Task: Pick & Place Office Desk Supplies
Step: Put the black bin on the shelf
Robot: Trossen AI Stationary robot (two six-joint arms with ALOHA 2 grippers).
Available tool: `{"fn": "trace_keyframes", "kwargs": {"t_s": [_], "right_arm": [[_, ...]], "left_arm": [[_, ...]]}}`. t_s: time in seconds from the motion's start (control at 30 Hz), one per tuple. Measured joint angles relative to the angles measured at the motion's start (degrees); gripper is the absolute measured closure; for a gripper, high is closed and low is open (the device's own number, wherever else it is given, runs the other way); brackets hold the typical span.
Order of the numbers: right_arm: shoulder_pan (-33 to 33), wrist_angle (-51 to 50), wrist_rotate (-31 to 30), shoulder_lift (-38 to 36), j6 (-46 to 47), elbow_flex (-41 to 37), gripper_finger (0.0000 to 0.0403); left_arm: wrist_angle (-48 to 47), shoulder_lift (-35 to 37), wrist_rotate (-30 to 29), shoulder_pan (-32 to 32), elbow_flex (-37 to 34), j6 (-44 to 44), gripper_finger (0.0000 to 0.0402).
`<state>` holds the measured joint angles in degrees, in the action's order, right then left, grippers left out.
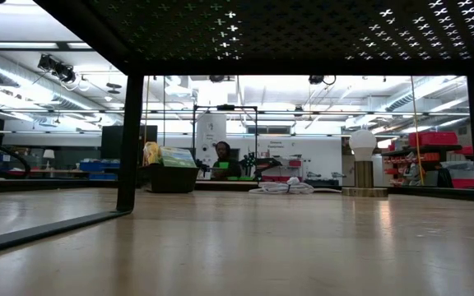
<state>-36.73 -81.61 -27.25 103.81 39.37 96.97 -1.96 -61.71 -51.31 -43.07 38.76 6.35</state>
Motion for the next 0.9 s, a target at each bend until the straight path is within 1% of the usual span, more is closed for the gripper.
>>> {"fn": "trace_keyframes", "kwargs": {"t_s": [0.1,0.17,0.27,0.33,0.37,0.43,0.47,0.53,0.6,0.67,0.73,0.77,0.9], "right_arm": [[0.00,-8.85,-4.08,0.00,6.98,0.00,0.0403],[0.07,-7.57,-7.34,-0.84,7.30,-0.72,0.0403],[0.22,-2.53,-11.40,-4.37,3.33,-2.97,0.0403],[0.33,2.86,-15.04,-7.06,-1.37,-5.46,0.0403],[0.33,7.15,-16.30,-8.68,-5.13,-7.26,0.0403],[0.86,19.03,-16.76,-12.63,-14.69,-10.94,0.0403],[1.25,26.19,-15.82,-15.13,-20.39,-13.11,0.0403],[2.33,41.18,-9.92,-19.45,-32.43,-17.47,0.0403],[3.57,54.17,-0.31,-23.30,-43.25,-21.64,0.0403],[5.05,63.53,9.70,-27.34,-50.89,-24.46,0.0403],[6.41,67.87,15.98,-31.75,-54.68,-25.83,0.0403],[6.91,67.95,17.26,-33.88,-55.68,-26.20,0.0403],[7.79,64.64,18.00,-43.28,-57.48,-29.50,0.0403]], "left_arm": [[-0.10,0.00,-2.53,0.25,-0.44,-1.56,0.0401],[-0.09,0.00,-4.10,0.71,-0.46,-2.03,0.0401],[1.28,0.00,-4.15,2.08,-0.46,-4.33,0.0401],[5.34,-0.01,-3.11,3.04,-0.48,-7.98,0.0401],[8.51,0.00,-1.15,3.46,-0.48,-10.66,0.0401],[16.98,-0.05,5.45,4.36,-0.48,-17.35,0.0401],[21.61,-0.12,9.55,4.69,-0.48,-20.88,0.0401],[28.69,0.16,17.51,5.27,-0.48,-27.82,0.0401],[33.22,1.58,24.05,5.77,-0.48,-32.92,0.0401],[33.74,4.40,27.91,6.90,-0.14,-34.97,0.0401],[31.24,7.85,29.72,8.77,0.02,-34.90,0.0401],[28.73,9.56,30.55,9.88,0.02,-34.24,0.0401],[16.15,16.06,31.92,15.85,-0.32,-30.23,0.0401]]}}
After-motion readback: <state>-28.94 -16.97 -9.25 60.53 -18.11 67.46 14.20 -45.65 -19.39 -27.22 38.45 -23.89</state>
